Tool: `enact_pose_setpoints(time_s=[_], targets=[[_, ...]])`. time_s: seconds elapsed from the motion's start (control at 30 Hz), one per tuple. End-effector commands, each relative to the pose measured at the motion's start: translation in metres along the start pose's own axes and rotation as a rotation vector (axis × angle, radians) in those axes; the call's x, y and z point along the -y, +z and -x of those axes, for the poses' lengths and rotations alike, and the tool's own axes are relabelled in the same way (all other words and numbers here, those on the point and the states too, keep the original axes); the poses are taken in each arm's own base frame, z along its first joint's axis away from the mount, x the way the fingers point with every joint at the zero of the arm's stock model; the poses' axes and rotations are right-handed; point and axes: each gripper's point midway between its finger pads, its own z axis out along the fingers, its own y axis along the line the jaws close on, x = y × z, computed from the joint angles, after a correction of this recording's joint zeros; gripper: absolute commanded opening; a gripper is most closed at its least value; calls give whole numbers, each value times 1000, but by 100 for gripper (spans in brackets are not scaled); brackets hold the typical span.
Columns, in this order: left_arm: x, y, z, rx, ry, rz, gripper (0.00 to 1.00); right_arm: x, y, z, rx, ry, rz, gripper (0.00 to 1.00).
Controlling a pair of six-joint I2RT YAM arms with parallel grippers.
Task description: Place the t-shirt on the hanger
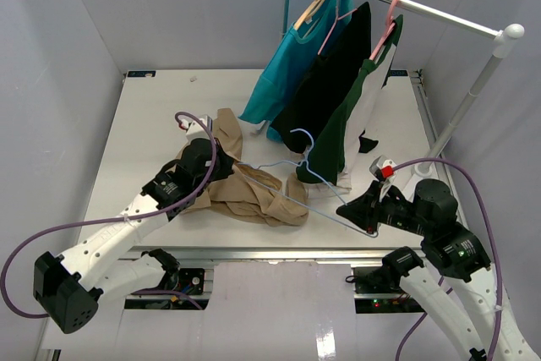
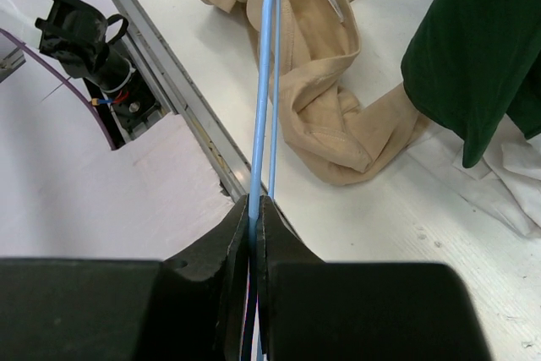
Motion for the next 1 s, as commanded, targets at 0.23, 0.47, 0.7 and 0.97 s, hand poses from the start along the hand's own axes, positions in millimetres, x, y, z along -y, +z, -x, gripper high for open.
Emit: enact_pose_setpoints(time_s=[0.23,0.47,0.7,0.97], targets=[[26,-20,28,42,-30,-108,0,-15,7,18,96,-31,111,8],[50,-38,35,30,-51,-241,0,-15,27,41,212,-50,185,8],[66,-52,43,26,-61,-323,0,-10,36,60,268,-70,188,8],[97,-69,59,25,-60,-455,0,-18,45,79,284,-88,233,8]])
